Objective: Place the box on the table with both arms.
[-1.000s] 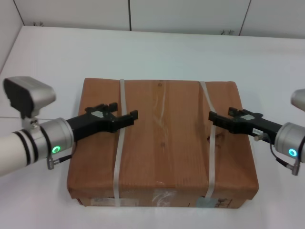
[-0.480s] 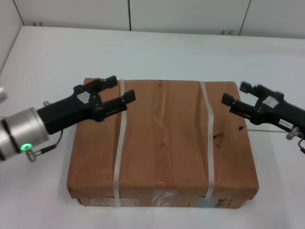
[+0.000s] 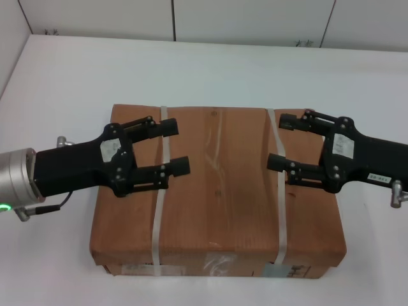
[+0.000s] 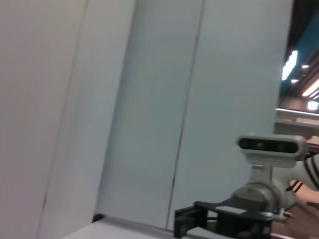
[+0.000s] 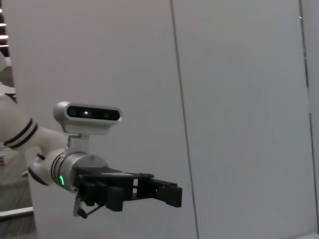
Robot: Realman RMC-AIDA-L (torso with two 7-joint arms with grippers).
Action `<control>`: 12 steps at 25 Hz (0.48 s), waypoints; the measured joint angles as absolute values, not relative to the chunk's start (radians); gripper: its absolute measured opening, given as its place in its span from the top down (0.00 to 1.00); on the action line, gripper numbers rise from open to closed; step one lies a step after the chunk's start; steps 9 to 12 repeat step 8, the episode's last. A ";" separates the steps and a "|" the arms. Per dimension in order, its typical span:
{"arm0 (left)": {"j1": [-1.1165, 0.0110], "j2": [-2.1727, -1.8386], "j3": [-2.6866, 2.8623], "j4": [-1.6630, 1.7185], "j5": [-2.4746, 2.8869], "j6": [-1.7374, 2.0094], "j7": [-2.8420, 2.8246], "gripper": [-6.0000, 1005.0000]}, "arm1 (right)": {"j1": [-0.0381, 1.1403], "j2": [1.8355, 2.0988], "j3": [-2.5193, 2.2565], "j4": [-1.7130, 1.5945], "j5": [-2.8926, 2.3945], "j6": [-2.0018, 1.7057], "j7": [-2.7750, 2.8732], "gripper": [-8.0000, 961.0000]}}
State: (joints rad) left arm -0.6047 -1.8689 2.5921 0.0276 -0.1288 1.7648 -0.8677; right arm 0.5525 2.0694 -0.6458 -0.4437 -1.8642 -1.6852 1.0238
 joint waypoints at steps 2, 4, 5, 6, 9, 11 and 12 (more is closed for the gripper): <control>-0.608 -1.869 2.592 0.027 -0.128 1.774 -0.862 0.20 | 0.559 2.070 -0.647 -0.444 -1.864 -1.686 1.017 0.15; -0.616 -1.868 2.593 0.027 -0.127 1.789 -0.855 0.20 | 0.562 2.071 -0.647 -0.445 -1.862 -1.687 1.016 0.15; -0.617 -1.868 2.593 0.027 -0.127 1.791 -0.854 0.20 | 0.563 2.071 -0.645 -0.445 -1.860 -1.687 1.016 0.15; -0.621 -1.867 2.592 0.027 -0.127 1.797 -0.853 0.20 | 0.564 2.071 -0.642 -0.445 -1.858 -1.687 1.016 0.15; -0.629 -1.864 2.593 0.026 -0.129 1.805 -0.853 0.20 | 0.565 2.071 -0.636 -0.445 -1.857 -1.687 1.016 0.15; -0.629 -1.864 2.593 0.026 -0.129 1.805 -0.853 0.20 | 0.565 2.071 -0.636 -0.445 -1.857 -1.687 1.016 0.15; -0.629 -1.864 2.593 0.026 -0.129 1.805 -0.853 0.20 | 0.565 2.071 -0.636 -0.445 -1.857 -1.687 1.016 0.15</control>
